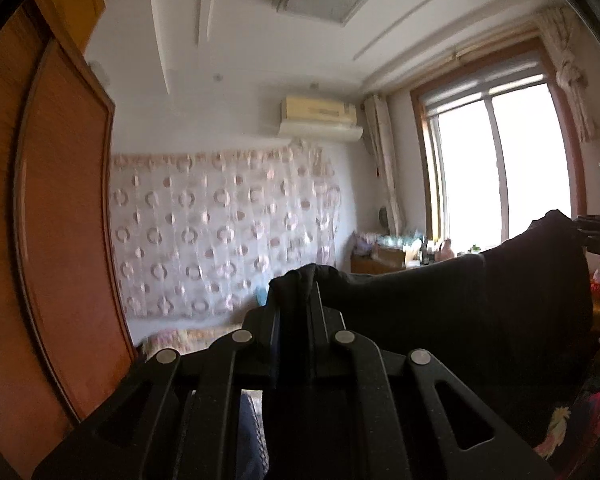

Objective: Fold small clothes
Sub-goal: 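Lift the T-shirt high with both grippers and fold it over itself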

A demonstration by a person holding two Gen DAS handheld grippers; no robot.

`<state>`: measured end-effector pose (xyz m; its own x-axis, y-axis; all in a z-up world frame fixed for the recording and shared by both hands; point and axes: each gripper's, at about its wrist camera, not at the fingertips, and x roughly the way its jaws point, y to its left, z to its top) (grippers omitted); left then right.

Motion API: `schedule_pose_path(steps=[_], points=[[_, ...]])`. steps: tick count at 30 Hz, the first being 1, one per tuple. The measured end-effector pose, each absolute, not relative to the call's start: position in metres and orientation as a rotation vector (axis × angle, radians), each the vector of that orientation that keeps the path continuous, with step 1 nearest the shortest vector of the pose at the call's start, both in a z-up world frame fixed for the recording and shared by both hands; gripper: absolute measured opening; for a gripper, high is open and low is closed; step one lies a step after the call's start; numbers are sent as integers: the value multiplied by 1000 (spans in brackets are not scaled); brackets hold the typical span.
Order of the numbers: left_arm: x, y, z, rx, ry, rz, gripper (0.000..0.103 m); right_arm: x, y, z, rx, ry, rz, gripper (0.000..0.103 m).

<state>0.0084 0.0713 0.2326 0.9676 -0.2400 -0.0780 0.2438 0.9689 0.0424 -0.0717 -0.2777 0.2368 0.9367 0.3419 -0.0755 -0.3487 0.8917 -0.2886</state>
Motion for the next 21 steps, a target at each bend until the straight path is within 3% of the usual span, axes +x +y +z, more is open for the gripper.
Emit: schedule_pose_path(steps=[9, 14, 21], points=[[179, 29, 102, 87, 345, -243, 11, 77, -275, 132, -258, 284, 336, 14], [244, 3, 65, 126, 462, -238, 11, 160, -270, 81, -225, 393, 280, 14], [292, -10, 42, 158, 556, -241, 11, 242, -251, 75, -209, 509, 262, 14]])
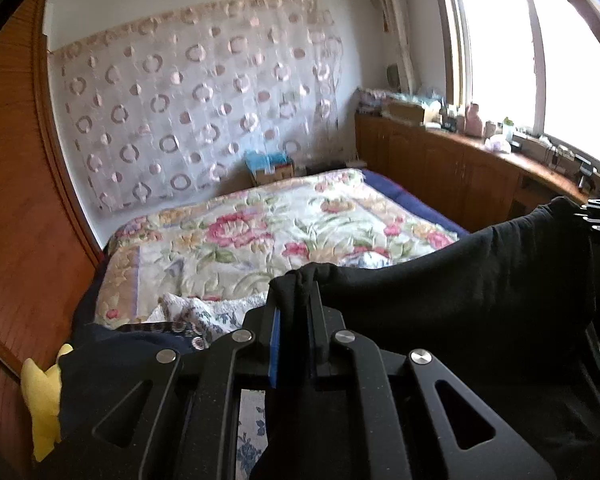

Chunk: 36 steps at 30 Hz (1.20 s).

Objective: Fold small clothes
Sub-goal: 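Lift the T-shirt high with both grippers and fold it over itself, then open both grippers and release the folded T-shirt onto the bed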

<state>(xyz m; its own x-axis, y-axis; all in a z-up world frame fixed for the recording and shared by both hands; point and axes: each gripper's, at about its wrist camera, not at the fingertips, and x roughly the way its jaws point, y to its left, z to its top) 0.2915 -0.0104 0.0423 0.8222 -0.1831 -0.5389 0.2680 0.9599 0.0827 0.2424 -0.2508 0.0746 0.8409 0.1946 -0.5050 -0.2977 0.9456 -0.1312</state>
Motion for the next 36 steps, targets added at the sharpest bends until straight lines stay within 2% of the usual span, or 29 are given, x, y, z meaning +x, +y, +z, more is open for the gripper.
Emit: schedule_pose_path(steps=[8, 11, 12, 15, 17, 19, 28, 36], points=[[316, -14, 18, 171, 628, -251, 13, 278, -262, 76, -191, 590, 264, 15], [320, -16, 17, 171, 652, -254, 19, 280, -265, 73, -182, 611, 262, 15], [318, -16, 17, 171, 654, -253, 25, 281, -265, 74, -181, 622, 261, 16], [306, -13, 20, 171, 633, -269, 45, 276, -266, 72, -180, 643, 230, 34], [292, -11, 21, 167, 638, -283, 49, 274, -266, 72, -162, 641, 229, 41], [280, -8, 18, 160, 646, -298, 58, 265, -268, 74, -151, 638, 225, 47], [205, 6, -16, 118, 721, -300, 59, 206, -277, 60, -106, 666, 258, 47], [172, -1, -39, 132, 767, -299, 59, 170, -290, 49, -92, 720, 226, 47]])
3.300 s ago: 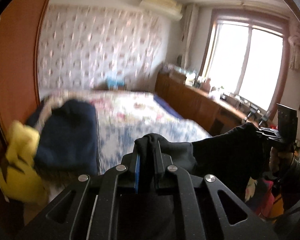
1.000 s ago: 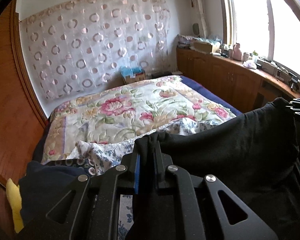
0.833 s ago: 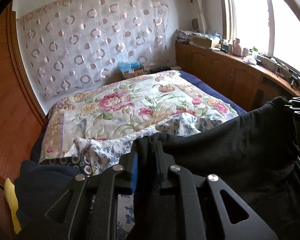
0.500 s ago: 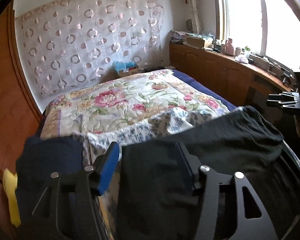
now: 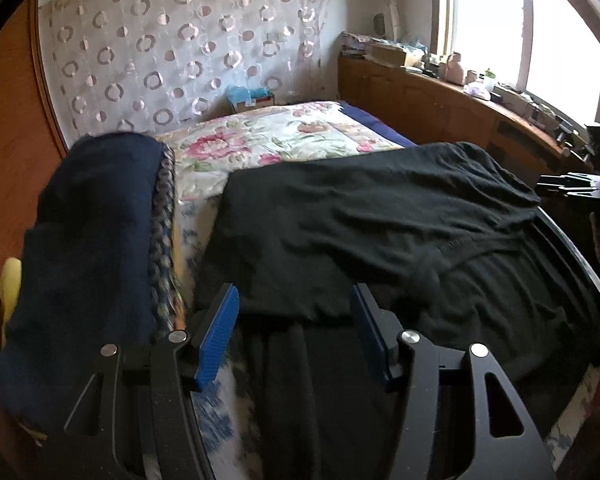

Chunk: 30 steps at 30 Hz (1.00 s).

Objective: Fold small clothes
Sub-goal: 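Open both grippers and release the folded T-shirt onto the bed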

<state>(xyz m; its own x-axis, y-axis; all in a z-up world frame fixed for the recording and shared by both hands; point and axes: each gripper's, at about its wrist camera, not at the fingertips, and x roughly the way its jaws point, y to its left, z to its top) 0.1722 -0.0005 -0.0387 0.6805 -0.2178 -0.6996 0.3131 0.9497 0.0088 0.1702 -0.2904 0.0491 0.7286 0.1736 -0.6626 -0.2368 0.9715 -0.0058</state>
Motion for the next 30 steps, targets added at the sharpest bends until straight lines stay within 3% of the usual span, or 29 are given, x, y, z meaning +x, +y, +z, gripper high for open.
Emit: schedule_pose_path(steps=[14, 30], points=[[161, -13, -59, 83, 820, -329, 59, 139, -312, 45, 38, 795, 213, 47], [192, -11, -83, -11, 926, -304, 59, 174, -311, 23, 91, 791, 214, 47]])
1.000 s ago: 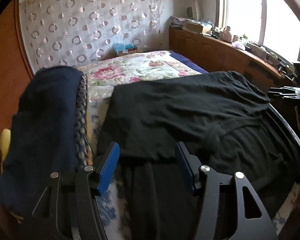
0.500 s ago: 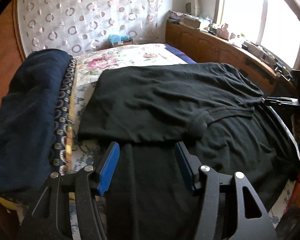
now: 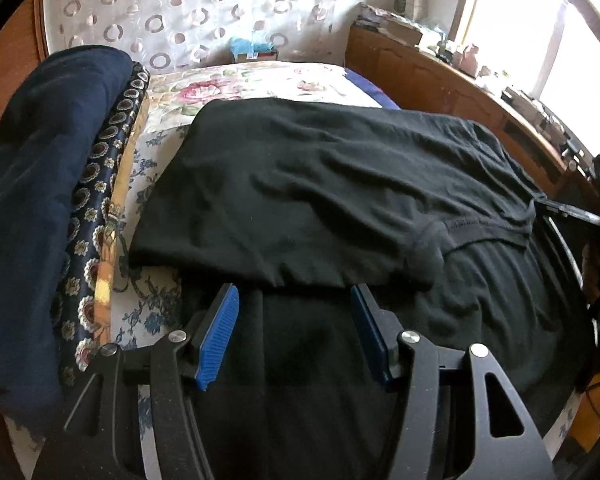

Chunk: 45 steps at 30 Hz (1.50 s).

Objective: Fold small clothes

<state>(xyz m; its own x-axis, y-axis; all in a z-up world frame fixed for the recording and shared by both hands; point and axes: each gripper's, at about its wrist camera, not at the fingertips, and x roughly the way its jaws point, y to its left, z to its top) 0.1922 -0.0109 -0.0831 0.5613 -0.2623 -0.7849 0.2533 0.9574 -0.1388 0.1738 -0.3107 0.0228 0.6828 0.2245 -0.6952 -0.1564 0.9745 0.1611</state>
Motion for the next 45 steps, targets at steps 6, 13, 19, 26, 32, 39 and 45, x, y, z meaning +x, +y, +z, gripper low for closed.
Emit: schedule_pose_path(steps=[6, 13, 19, 26, 32, 39, 45], points=[[206, -7, -82, -54, 927, -267, 59, 173, -309, 22, 72, 783, 210, 48], [218, -2, -83, -99, 923, -242, 54, 176, -309, 23, 77, 778, 217, 48], [217, -3, -82, -74, 905, -227, 29, 175, -309, 24, 122, 772, 262, 47], [213, -5, -78, -70, 884, -257, 7, 180, -302, 22, 99, 778, 258, 38], [199, 1, -55, -79, 754, -248, 4, 175, -302, 29, 83, 717, 264, 5], [182, 4, -18, -62, 631, -268, 4, 154, -293, 57, 20, 593, 274, 4], [152, 16, 2, -59, 568, -289, 4, 126, -291, 74, -7, 521, 285, 4]])
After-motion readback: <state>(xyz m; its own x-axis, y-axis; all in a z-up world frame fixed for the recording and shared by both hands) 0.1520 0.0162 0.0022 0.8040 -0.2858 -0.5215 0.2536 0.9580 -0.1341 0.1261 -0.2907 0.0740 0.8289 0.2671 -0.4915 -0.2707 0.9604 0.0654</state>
